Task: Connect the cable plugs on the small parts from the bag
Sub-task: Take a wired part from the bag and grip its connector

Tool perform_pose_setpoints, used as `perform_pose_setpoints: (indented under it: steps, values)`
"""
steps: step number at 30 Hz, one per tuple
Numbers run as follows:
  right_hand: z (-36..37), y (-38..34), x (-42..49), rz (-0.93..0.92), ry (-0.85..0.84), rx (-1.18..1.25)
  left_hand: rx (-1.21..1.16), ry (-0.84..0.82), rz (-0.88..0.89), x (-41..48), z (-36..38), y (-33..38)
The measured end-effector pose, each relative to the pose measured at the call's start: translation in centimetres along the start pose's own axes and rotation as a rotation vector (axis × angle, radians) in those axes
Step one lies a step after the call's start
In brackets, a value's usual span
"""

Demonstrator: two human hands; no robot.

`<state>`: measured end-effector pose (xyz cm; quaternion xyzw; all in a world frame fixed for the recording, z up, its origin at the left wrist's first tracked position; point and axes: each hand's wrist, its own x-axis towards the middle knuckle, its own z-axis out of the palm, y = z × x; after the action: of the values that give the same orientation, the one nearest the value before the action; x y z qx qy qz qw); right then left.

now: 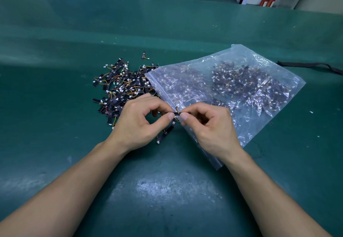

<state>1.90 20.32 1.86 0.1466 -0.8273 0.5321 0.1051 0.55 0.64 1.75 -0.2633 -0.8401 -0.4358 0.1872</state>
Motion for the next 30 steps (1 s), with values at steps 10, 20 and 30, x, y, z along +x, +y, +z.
perform_pose_setpoints:
  steps: [10,20,30]
  values:
    - [0.01,0.15,-0.01,0.019,-0.020,0.018,-0.008,0.018,-0.001,0.07,-0.01,0.09]
    - [0.02,0.16,-0.08,0.005,-0.013,-0.001,-0.014,0.005,-0.013,0.06,-0.05,0.18]
    - [0.02,0.27,0.00,-0.020,-0.019,-0.009,-0.025,-0.022,-0.026,-0.01,-0.13,0.03]
